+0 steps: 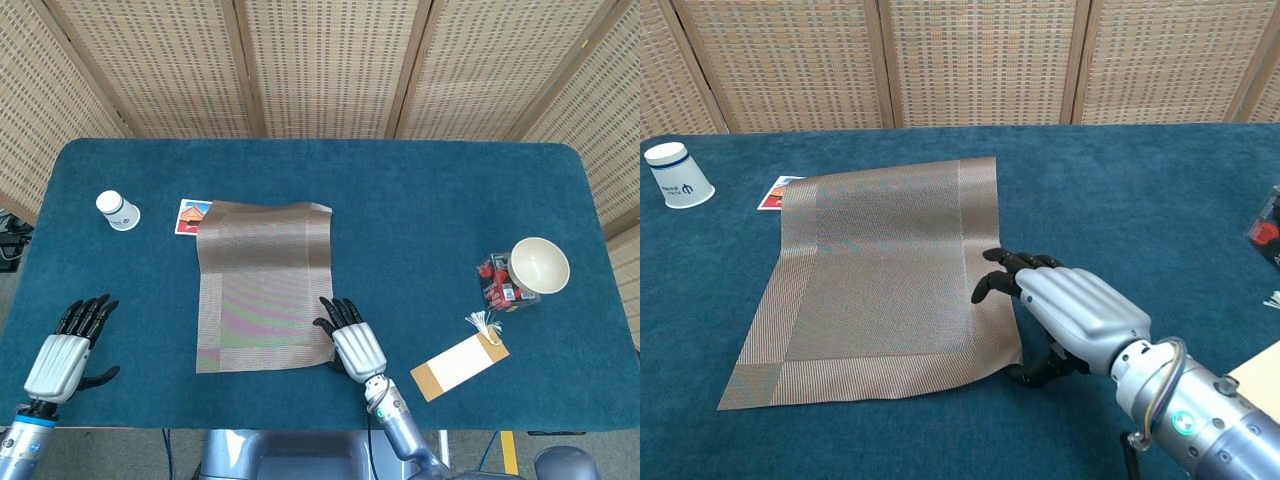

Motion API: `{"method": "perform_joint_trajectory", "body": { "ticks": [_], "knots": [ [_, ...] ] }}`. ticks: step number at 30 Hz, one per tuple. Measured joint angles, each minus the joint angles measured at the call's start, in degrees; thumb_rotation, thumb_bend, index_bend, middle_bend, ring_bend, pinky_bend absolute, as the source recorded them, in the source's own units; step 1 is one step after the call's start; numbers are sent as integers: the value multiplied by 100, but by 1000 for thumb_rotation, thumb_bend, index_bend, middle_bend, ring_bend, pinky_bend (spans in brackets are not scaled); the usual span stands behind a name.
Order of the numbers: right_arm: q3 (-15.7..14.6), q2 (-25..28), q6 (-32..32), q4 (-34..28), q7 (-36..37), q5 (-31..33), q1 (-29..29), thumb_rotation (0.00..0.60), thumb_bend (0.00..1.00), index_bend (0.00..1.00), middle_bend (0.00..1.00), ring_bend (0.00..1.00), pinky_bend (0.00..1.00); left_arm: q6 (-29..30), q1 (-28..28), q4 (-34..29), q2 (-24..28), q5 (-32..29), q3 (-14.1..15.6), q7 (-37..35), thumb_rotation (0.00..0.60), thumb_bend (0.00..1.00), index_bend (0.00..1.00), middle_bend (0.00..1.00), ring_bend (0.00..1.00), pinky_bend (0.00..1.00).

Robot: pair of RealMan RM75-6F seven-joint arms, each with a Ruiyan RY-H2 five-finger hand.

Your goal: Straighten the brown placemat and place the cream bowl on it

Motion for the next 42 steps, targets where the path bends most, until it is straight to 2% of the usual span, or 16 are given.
{"method": "perform_joint_trajectory", "body": {
  "ticks": [4,11,20,32,42],
  "knots": [
    [47,-120,-29,196,95,-9,35,600,483,459,12,0,0,-53,-14,-2,8,-29,5,-11,600,176,7,0,0,0],
    [68,-371,169,670,262,-231,55,600,490,601,124,0,0,-61,-16,-4,19,-46,2,-47,600,176,11,0,0,0],
    [90,-537,300,890,464,-347,24,600,589,625,133,0,1,-84,-21,-23,19,-54,11,-29,600,177,12,0,0,0],
    [93,-632,383,969,490,-383,-36,600,557,718,208,0,2,-156,-43,-22,24,-100,10,-53,600,177,12,0,0,0],
    [112,-486,507,824,427,-469,-81,600,555,737,213,0,1,-148,-44,-11,12,-98,9,-36,600,176,12,0,0,0]
  ]
}}
